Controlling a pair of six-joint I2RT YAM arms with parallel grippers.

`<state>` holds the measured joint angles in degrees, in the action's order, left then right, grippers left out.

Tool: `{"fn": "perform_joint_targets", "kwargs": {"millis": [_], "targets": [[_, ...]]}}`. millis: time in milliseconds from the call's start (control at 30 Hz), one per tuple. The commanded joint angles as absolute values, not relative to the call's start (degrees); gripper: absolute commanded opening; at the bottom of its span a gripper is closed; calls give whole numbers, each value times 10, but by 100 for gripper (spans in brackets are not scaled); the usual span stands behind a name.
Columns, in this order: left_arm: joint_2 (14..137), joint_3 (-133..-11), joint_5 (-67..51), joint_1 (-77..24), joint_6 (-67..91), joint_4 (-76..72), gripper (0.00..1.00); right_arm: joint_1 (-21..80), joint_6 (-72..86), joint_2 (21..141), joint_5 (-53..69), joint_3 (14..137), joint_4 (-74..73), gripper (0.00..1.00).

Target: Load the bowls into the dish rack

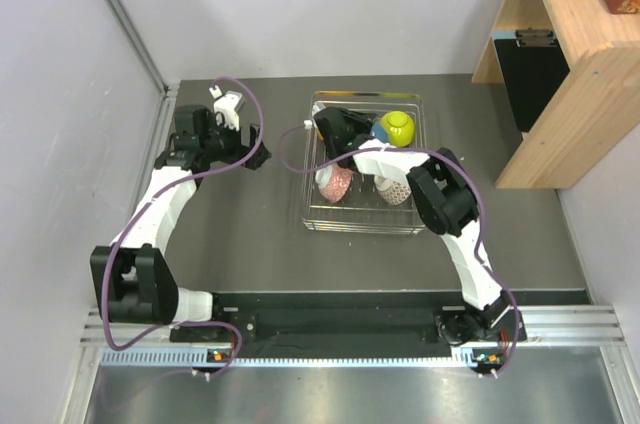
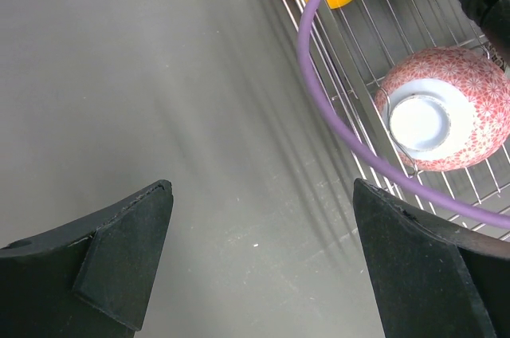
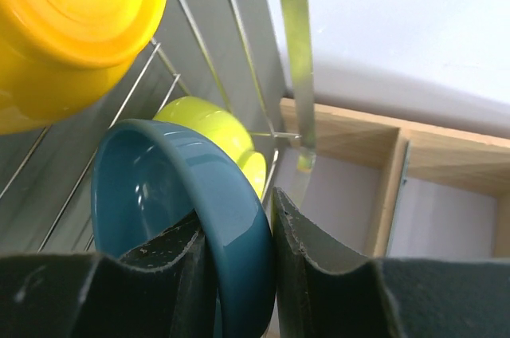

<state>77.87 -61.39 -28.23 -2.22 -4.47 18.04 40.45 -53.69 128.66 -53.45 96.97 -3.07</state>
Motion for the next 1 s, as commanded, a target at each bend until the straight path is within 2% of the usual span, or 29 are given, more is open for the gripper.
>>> {"fn": "perform_joint_targets", "kwargs": {"millis": [0, 200, 233, 267, 333, 433, 467, 567, 967], "targets": [[757, -613, -286, -18, -51, 159, 99, 401, -617, 1260, -566, 950, 86, 0], [756, -610, -285, -18, -53, 158, 99, 405, -586, 1257, -544, 937, 49, 0], [755, -610, -285, -18, -54, 157, 99, 406, -578, 1256, -540, 939, 41, 5], [756, -610, -285, -18, -52, 158, 99, 408, -570, 1256, -530, 940, 29, 19], [755, -611, -286, -18, -51, 157, 99, 410, -545, 1254, -521, 948, 1, 27], [756, -610, -287, -18, -50, 156, 99, 410, -514, 1256, -505, 964, -51, 59], [756, -609, -287, -18, -49, 156, 99, 410, -509, 1255, -498, 966, -55, 74], [757, -608, -287, -18, -50, 156, 99, 410, -497, 1252, -484, 969, -68, 99], [757, -608, -289, -17, -47, 156, 99, 406, -391, 1259, -372, 1079, -238, 100]]}}
